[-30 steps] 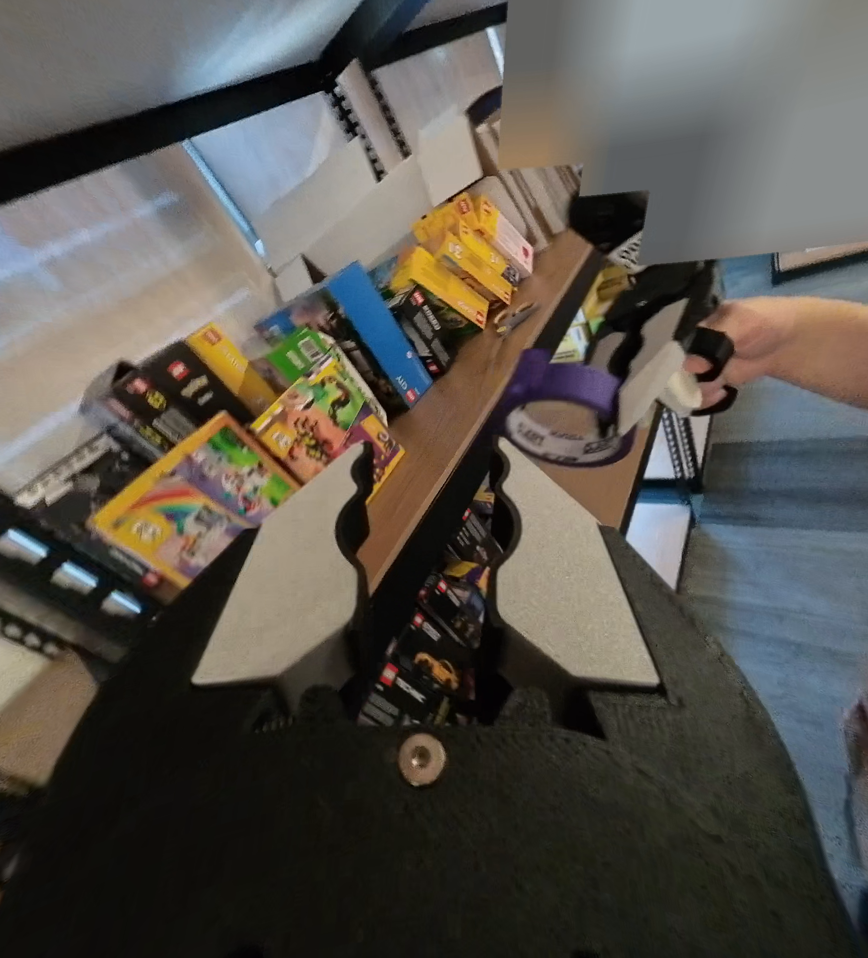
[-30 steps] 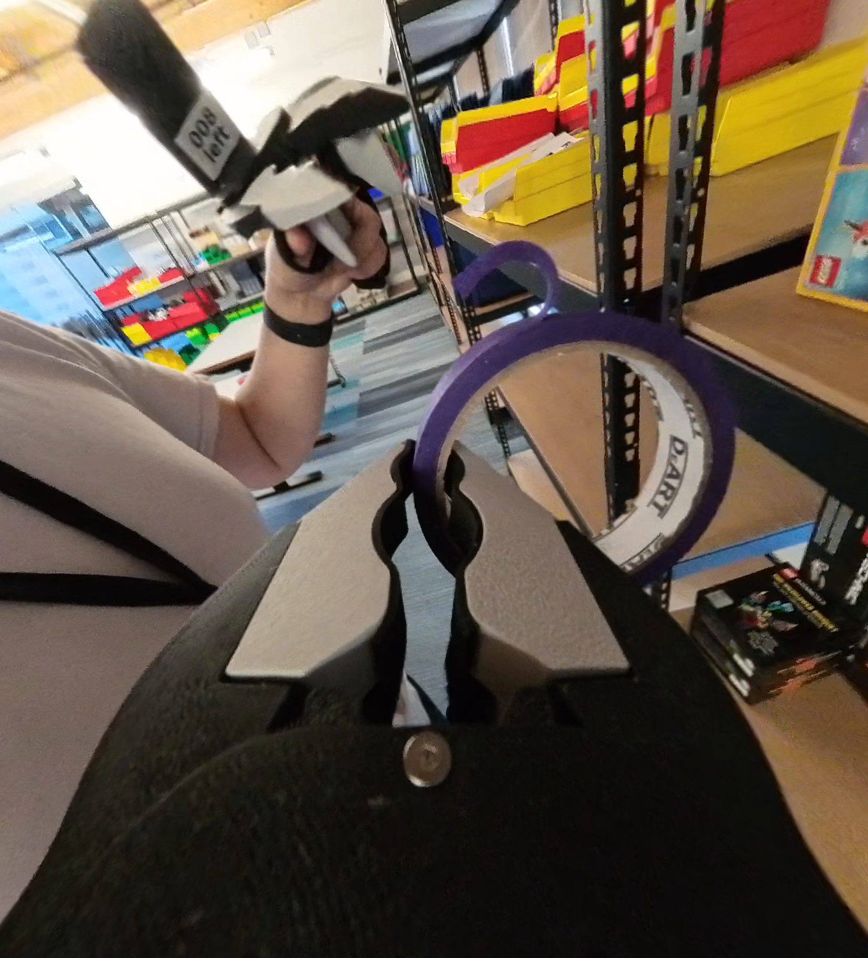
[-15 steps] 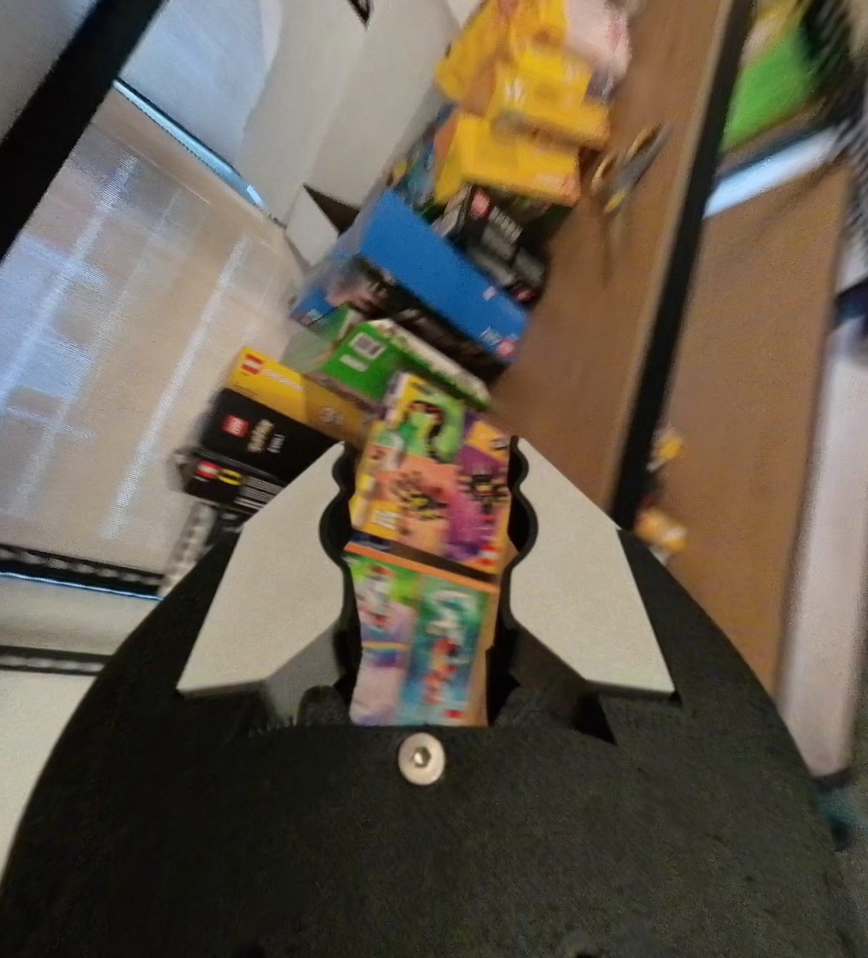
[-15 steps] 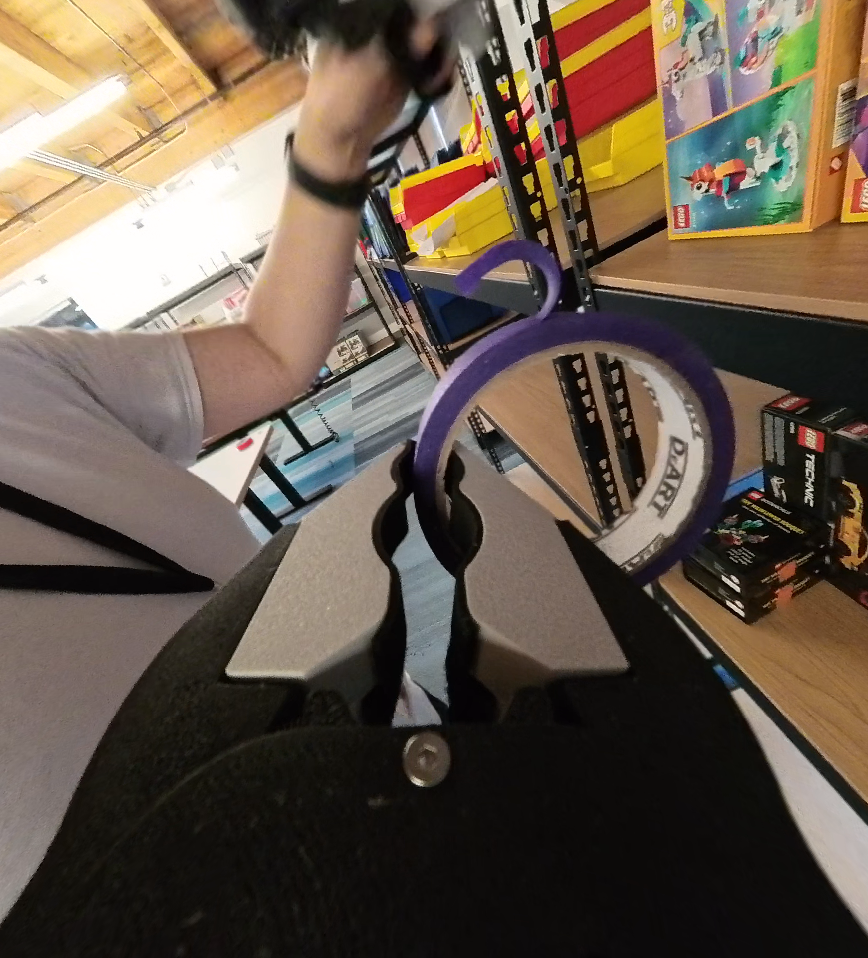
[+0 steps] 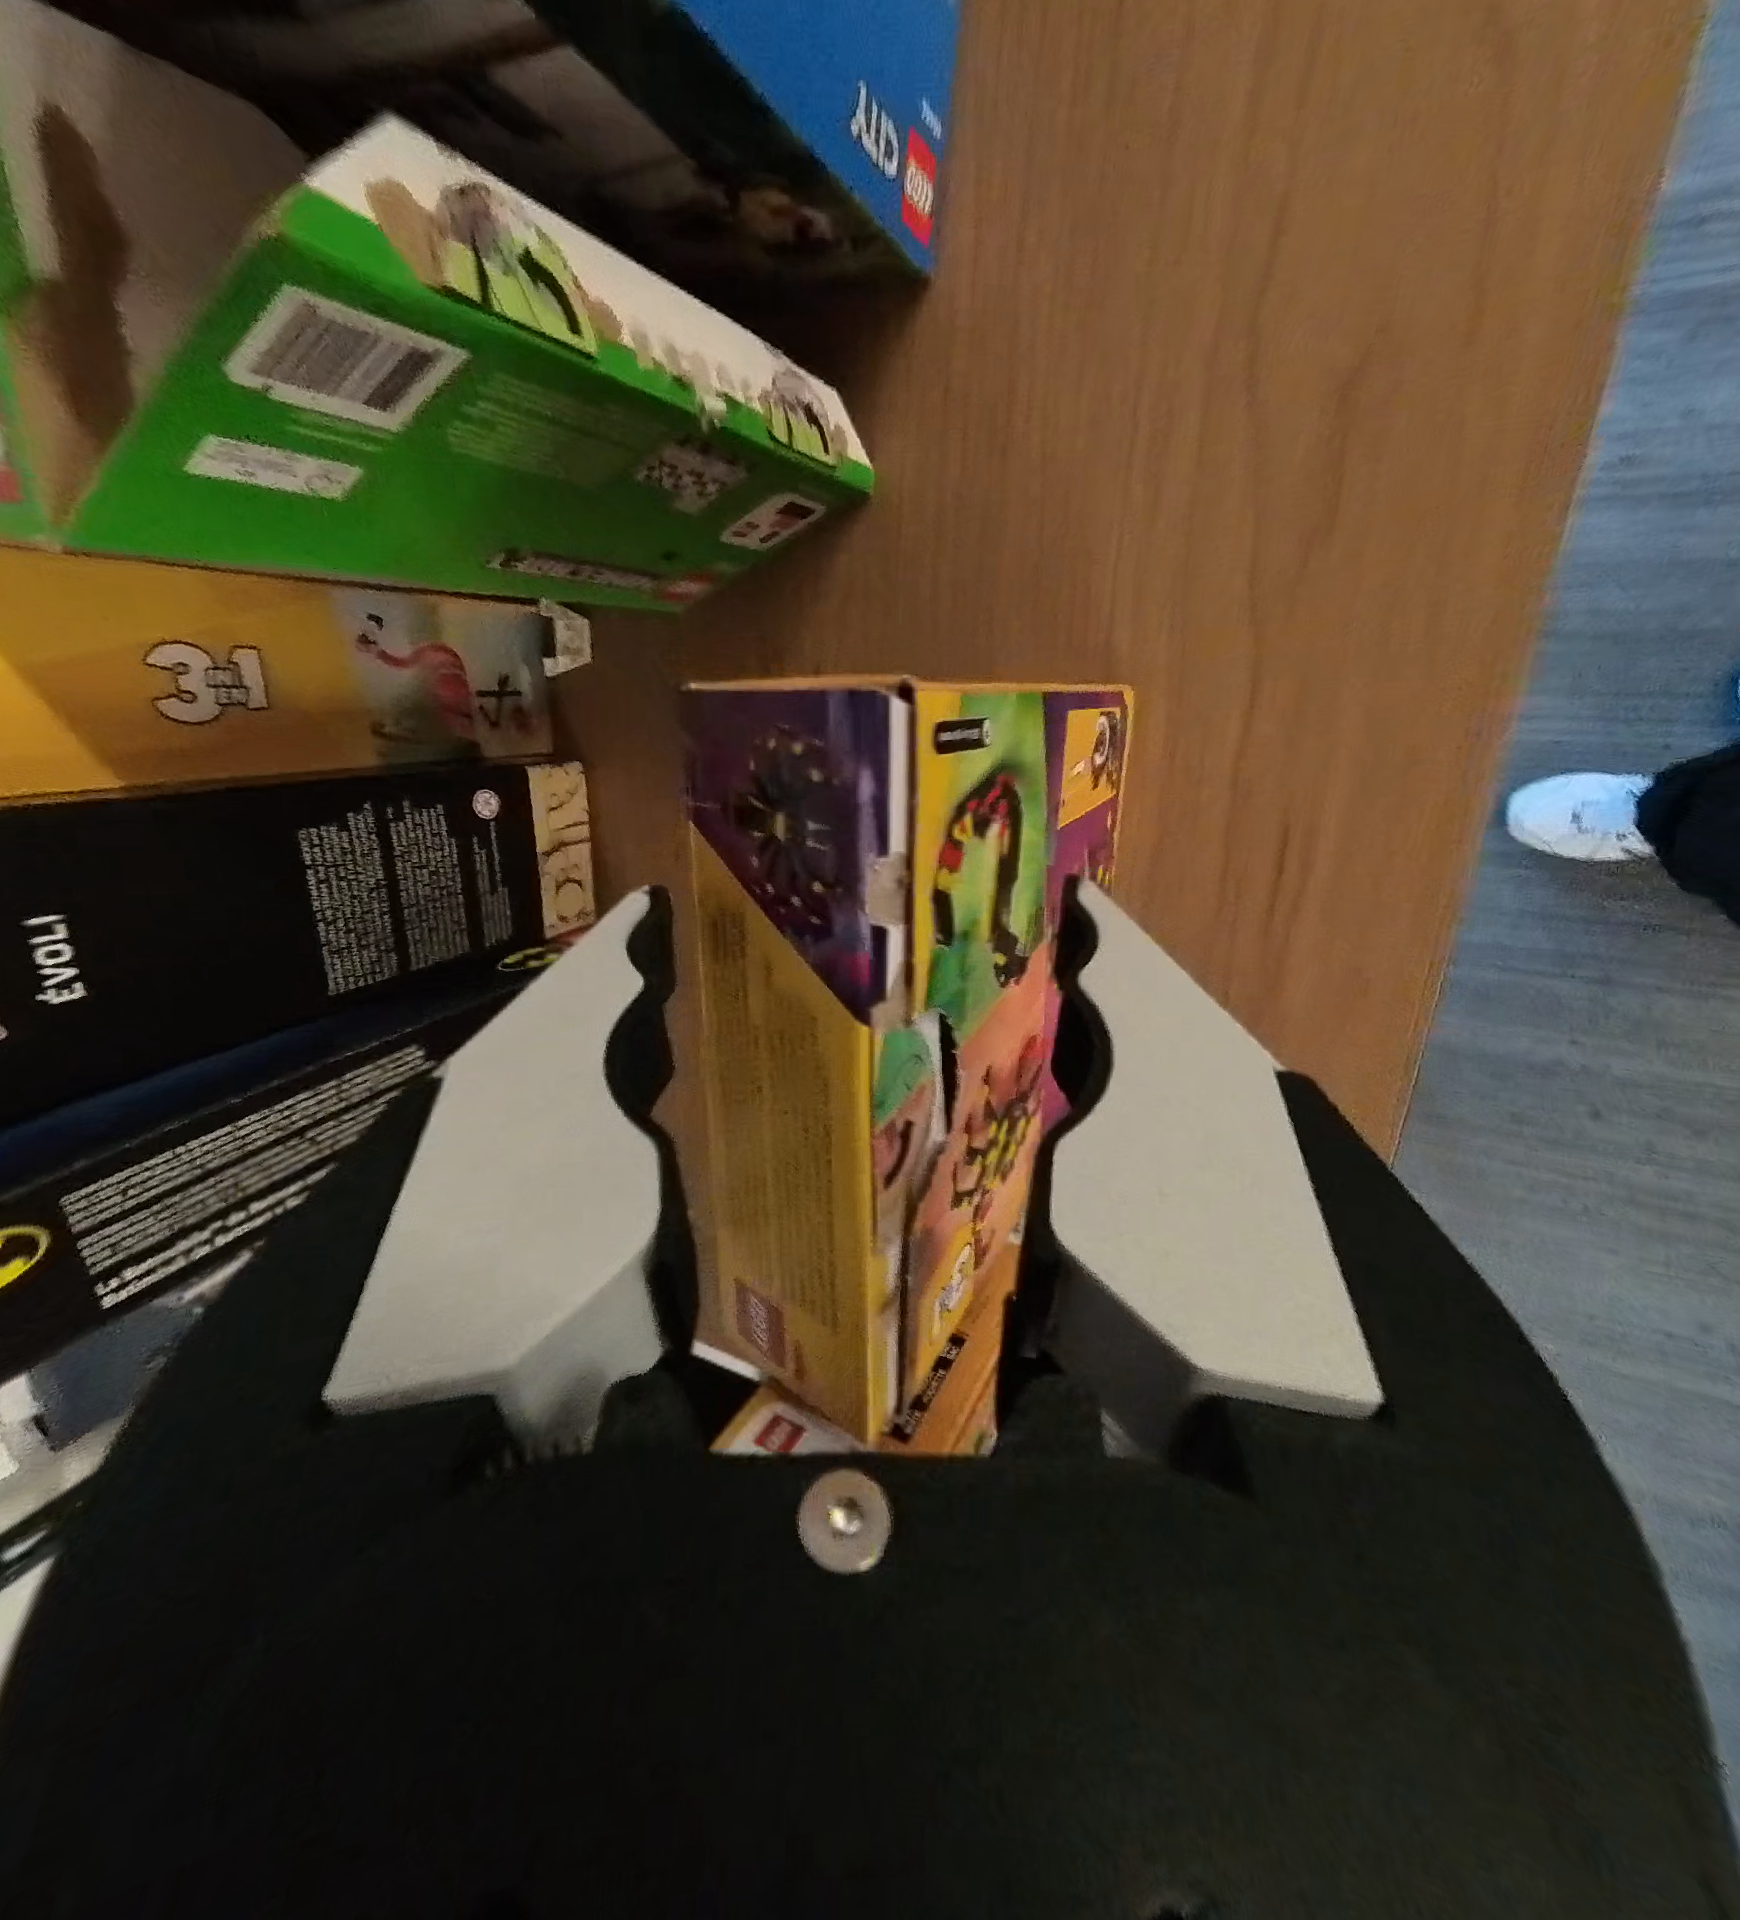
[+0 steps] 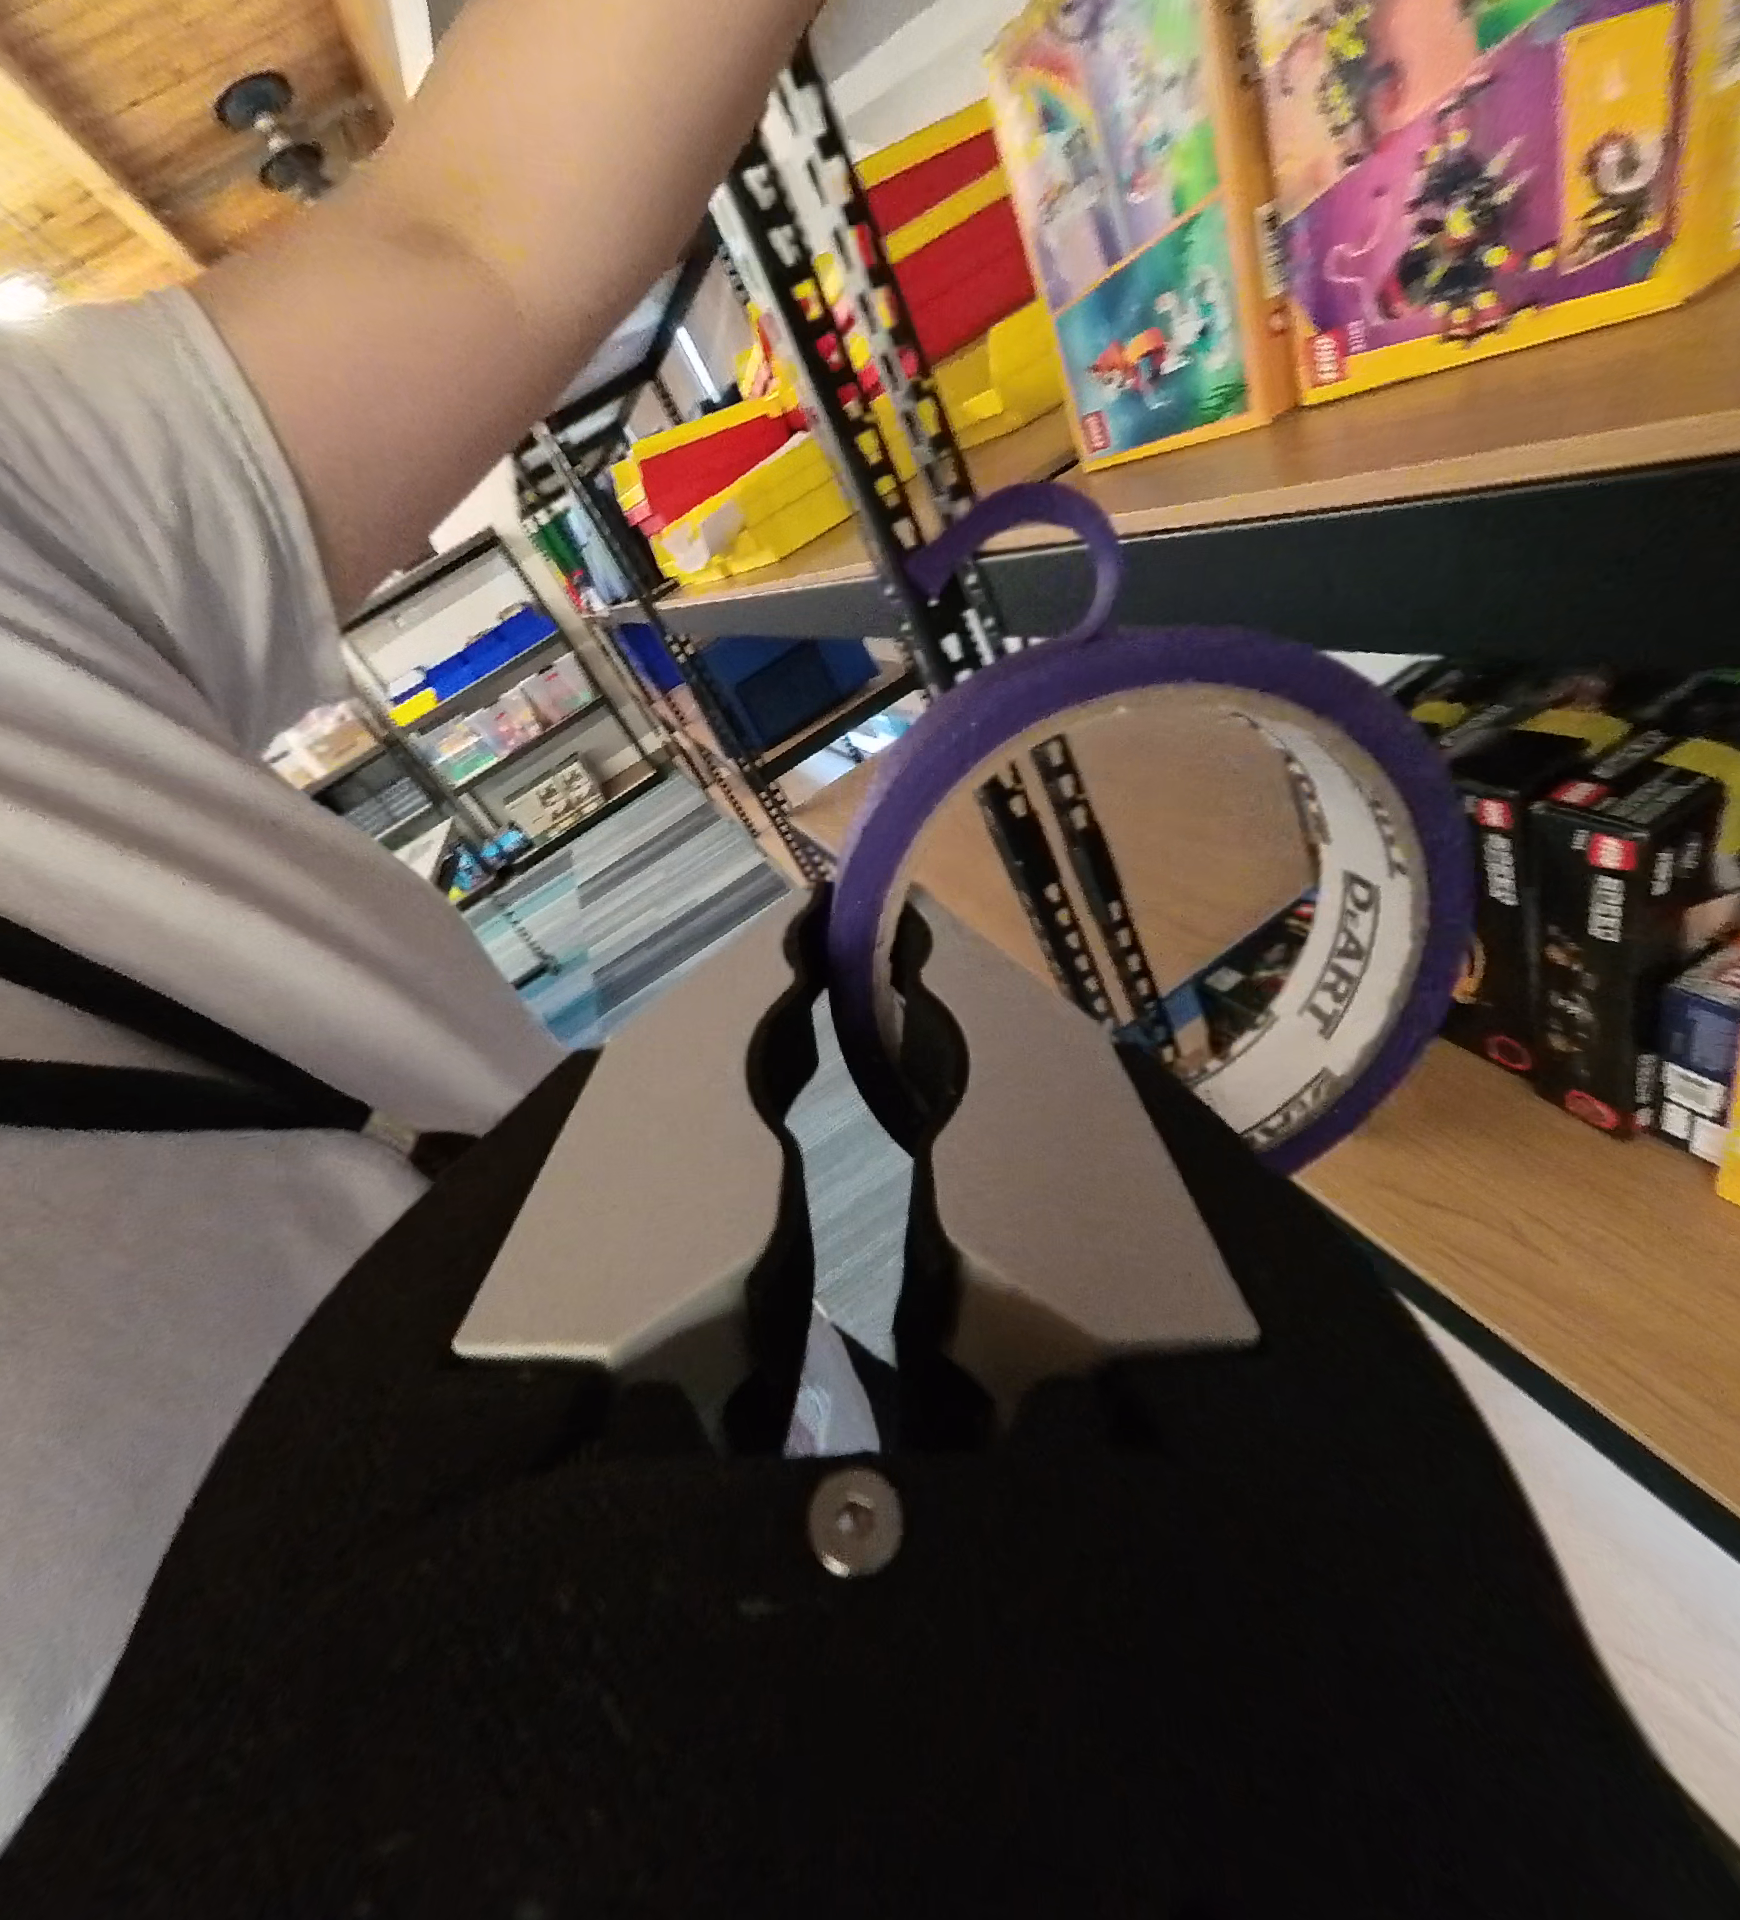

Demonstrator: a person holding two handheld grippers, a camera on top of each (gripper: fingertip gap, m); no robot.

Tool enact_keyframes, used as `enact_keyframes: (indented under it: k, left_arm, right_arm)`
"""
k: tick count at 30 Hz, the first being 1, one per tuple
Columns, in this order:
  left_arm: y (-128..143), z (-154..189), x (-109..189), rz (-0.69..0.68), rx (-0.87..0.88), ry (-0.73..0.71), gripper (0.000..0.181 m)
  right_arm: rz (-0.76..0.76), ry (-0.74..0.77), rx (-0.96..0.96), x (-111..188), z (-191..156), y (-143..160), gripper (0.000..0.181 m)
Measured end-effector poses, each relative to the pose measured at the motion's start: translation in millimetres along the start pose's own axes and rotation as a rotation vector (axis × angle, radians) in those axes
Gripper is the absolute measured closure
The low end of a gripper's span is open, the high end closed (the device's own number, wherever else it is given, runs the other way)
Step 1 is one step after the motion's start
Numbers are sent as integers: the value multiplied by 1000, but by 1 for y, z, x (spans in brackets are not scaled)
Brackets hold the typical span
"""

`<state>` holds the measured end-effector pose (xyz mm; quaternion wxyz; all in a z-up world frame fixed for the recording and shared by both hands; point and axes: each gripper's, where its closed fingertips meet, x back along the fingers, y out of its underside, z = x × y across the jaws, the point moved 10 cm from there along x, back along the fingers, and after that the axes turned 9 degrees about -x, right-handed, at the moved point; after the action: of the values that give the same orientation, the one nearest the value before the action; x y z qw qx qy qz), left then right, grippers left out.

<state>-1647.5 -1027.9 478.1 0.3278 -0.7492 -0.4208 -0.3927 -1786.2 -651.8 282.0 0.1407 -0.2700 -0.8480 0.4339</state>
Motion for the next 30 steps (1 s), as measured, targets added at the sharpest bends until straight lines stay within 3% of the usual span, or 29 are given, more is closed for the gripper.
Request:
enact_keyframes:
  k: [4,6,11,16,21,23,27,30]
  left_arm:
    - [6,-8,-19,-98,-14,69,116]
    - [-1,-9,-20,-80,1,59,119]
    - [-40,-2,-22,50,104,92,123]
    - [-80,2,-27,33,158,80,121]
    - [-96,8,-25,19,162,-22,107]
    - [-97,10,-11,95,212,-59,108]
    - [-96,5,29,383,318,-117,134]
    - [-89,0,33,393,363,-136,142]
  right_arm:
    - [23,51,-24,5,25,2,173]
    - [19,53,-30,5,36,3,173]
    - [0,47,-32,3,57,-9,173]
    - [-84,-2,28,14,71,-40,173]
    - [-162,-39,73,36,79,-68,173]
    - [-181,-52,86,43,84,-76,173]
    - [-191,-108,67,46,91,-90,173]
    - [-213,-140,82,44,93,-98,173]
